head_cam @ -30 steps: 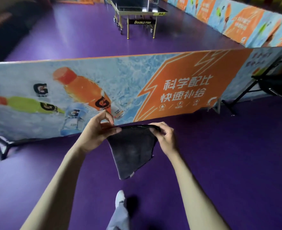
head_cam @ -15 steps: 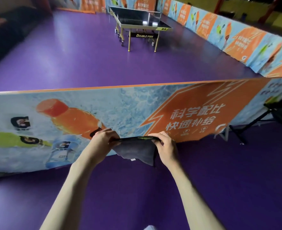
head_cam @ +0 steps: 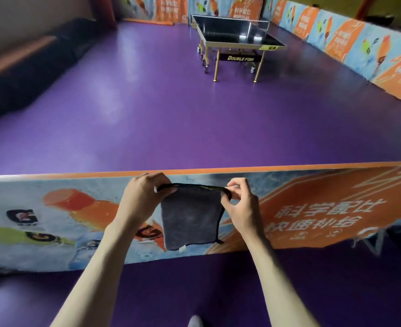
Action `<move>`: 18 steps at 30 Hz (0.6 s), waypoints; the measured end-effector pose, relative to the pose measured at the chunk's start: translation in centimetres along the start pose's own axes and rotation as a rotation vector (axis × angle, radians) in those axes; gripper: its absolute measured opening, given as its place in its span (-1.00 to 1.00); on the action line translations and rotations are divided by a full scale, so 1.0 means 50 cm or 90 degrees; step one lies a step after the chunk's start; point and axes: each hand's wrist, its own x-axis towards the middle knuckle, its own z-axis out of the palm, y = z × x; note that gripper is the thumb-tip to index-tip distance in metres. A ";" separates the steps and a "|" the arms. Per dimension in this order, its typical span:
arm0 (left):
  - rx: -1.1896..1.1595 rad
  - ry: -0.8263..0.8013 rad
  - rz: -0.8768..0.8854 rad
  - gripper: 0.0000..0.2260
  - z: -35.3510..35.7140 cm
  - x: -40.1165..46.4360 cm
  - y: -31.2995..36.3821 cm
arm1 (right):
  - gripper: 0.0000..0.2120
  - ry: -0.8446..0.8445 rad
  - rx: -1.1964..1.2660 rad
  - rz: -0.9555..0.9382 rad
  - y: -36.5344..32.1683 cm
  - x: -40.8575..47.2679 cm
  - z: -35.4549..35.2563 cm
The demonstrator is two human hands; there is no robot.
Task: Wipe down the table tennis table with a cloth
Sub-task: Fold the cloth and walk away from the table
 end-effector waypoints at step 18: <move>0.065 -0.060 -0.077 -0.85 0.090 0.476 -0.240 | -0.78 -0.123 -0.113 0.065 0.151 0.473 0.253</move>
